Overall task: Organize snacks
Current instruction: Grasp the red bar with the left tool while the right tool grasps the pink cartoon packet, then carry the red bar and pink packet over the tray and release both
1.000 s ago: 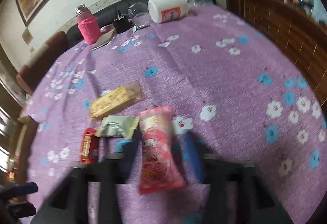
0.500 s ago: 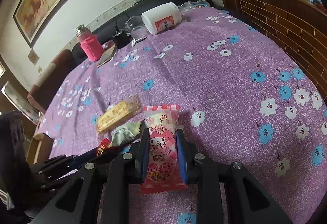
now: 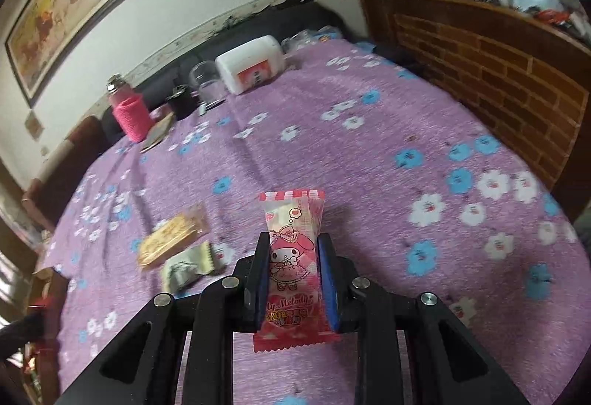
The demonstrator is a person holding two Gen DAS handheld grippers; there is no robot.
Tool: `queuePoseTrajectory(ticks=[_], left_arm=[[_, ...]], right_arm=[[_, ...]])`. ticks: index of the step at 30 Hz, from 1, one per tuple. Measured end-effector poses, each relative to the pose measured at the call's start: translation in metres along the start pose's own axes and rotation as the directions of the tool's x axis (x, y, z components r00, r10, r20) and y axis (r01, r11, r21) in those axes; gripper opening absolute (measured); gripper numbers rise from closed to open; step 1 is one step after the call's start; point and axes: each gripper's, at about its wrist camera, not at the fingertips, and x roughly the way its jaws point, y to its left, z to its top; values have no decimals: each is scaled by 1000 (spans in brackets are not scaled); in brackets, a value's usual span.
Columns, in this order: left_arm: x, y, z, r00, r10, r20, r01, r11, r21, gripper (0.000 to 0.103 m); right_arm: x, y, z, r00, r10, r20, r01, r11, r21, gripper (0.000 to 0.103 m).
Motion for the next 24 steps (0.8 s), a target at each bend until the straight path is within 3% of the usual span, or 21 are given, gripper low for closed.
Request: queuePoseTrajectory(ticks=[5, 11, 13, 17, 19, 21, 24], left_arm=[[-55, 40, -7, 998, -17, 59, 20, 999, -43, 17], [-109, 100, -6, 989, 56, 133, -47, 996, -70, 17], [-123, 122, -4, 985, 96, 146, -85, 993, -84, 17], [-138, 176, 1, 976, 166, 144, -143, 976, -162, 18], [-139, 206, 4, 974, 187, 127, -155, 962, -227, 18], [-136, 230, 6, 973, 205, 107, -170, 949, -266, 18], [-124, 261, 6, 972, 222, 73, -189, 930, -315, 18]], right_arm=[[-44, 31, -19, 996, 84, -29, -85, 996, -16, 25], [-91, 124, -29, 973, 226, -49, -231, 961, -155, 26], [-99, 163, -33, 954, 290, -77, -300, 933, -198, 26], [-97, 239, -47, 893, 411, -183, -446, 862, -239, 26], [-86, 279, -58, 851, 457, -260, -516, 822, -242, 26], [-73, 317, -75, 823, 467, -322, -552, 789, -268, 26], [-52, 364, -101, 810, 434, -394, -565, 757, -328, 27]])
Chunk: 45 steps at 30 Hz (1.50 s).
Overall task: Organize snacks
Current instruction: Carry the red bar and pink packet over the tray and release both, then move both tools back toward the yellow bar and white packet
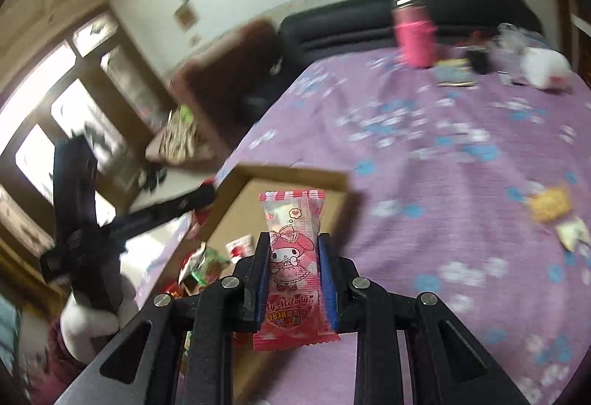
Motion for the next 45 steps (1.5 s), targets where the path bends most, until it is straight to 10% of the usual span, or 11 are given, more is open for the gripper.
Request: queuePoseTrajectory(ticks=[9, 14, 21, 26, 34, 45], left_arm=[[50, 36, 9, 996, 31, -80, -37, 996, -84, 18], [45, 50, 5, 996, 15, -90, -27, 990, -140, 41], [-12, 15, -4, 997, 67, 26, -64, 992, -107, 87], [-25, -38, -27, 990, -138, 3, 138, 985, -103, 87], [-22, -153, -75, 909, -399, -125, 390, 916, -91, 87], [20, -233, -133, 892, -369, -259, 370, 928, -49, 87]], right_arm=[[101, 24, -9, 985, -80, -150, 74, 996, -51, 27], [105, 27, -8, 987, -81, -138, 73, 996, -59, 29], [24, 8, -13, 997, -77, 21, 78, 997, -15, 40], [-41, -41, -33, 988, -119, 96, 110, 989, 96, 44], [-126, -116, -77, 966, -215, 140, 178, 955, 239, 44], [-157, -204, -118, 953, -277, 119, 210, 894, 397, 44]])
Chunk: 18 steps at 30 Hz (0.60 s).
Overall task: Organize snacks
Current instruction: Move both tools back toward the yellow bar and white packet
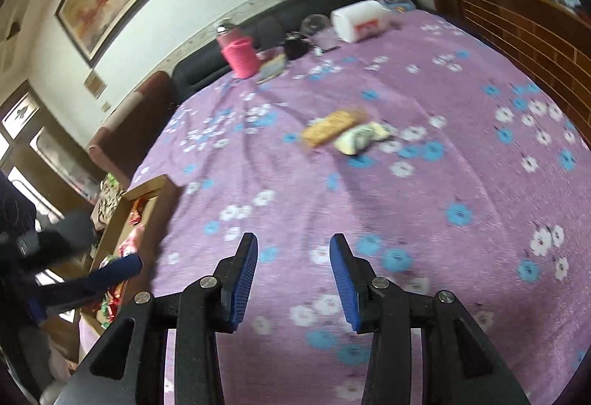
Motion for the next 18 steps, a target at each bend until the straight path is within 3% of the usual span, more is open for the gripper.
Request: queuePoseTrajectory(ticks=[4, 12, 18], left_arm=[[13, 7, 0, 998, 56, 7, -56, 998, 12, 87], [7, 34, 15, 994, 103, 45, -101, 994, -36, 87], [1, 47, 29, 983, 173, 55, -173, 985, -17, 87]], right_arm=[[8, -21, 10, 1000, -28, -5, 28, 999, 32, 43], [23, -72, 47, 1000, -31, 6, 30, 988, 149, 43], [52, -90, 73, 1000, 14, -24, -8, 973, 229, 43]])
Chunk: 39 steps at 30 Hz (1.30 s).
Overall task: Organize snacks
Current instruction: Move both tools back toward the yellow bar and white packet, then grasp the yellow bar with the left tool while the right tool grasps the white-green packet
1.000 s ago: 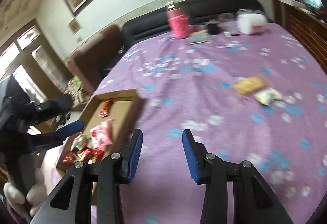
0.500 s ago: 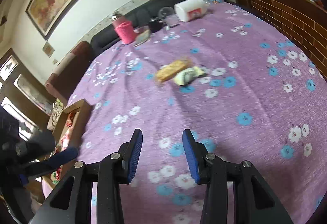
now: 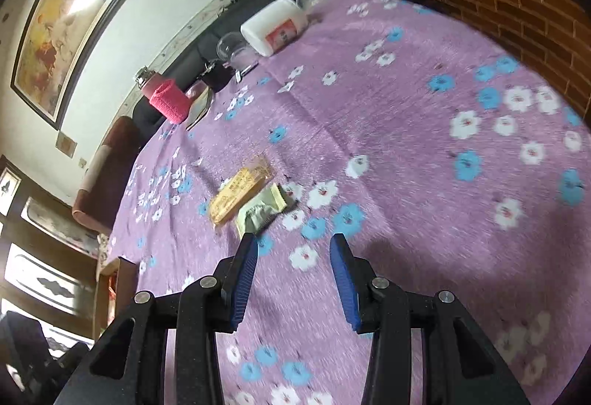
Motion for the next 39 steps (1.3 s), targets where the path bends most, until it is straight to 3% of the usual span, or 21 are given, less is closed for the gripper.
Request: queuePoseTrajectory(ticks=[3, 6, 7, 10, 15, 17, 18, 19, 21, 27, 31, 36, 39], left_arm=[[2, 2, 7, 1000, 19, 4, -19, 1000, 14, 87], [8, 1, 10, 1000, 23, -2, -23, 999, 34, 87], [10, 0, 11, 1000, 25, -6, -24, 999, 40, 87], [22, -2, 12, 999, 22, -23, -21, 999, 47, 87], [34, -9, 8, 999, -2, -45, 4, 999, 45, 87], [37, -11, 4, 998, -6, -56, 9, 999, 53, 87], [36, -12, 3, 998, -7, -59, 11, 998, 55, 87], [36, -12, 2, 998, -10, -59, 14, 998, 57, 87], [33, -12, 1, 999, -15, -52, 18, 998, 58, 87], [26, -8, -1, 999, -30, -32, 32, 998, 62, 87], [28, -8, 3, 998, -49, -48, 52, 998, 47, 87], [33, -32, 14, 998, 33, -50, -24, 985, 170, 87], [49, -58, 28, 993, 109, -31, -94, 944, 316, 87]], right_arm=[[20, 16, 2, 1000, -12, -25, 12, 999, -37, 43], [44, 29, 6, 991, -125, -49, 121, 990, -73, 45], [48, 33, 10, 988, -154, -22, 152, 985, -77, 48], [61, 46, 19, 969, -246, -19, 243, 965, -96, 61], [77, 65, 24, 936, -351, 5, 346, 921, -179, 61], [77, 70, 22, 935, -353, 18, 348, 912, -218, 37], [78, 73, 18, 930, -368, 17, 360, 900, -246, 11], [80, 74, 14, 920, -391, 13, 379, 884, -275, 5], [78, 74, 5, 916, -398, 39, 389, 864, -320, 2], [45, 51, -3, 939, -343, 33, 339, 903, -264, 1], [27, 38, -3, 964, -262, 39, 264, 941, -214, 1], [-5, 18, 1, 979, -136, 153, 164, 968, -190, 2], [-8, -1, -2, 983, -53, 175, 77, 988, -132, 2]])
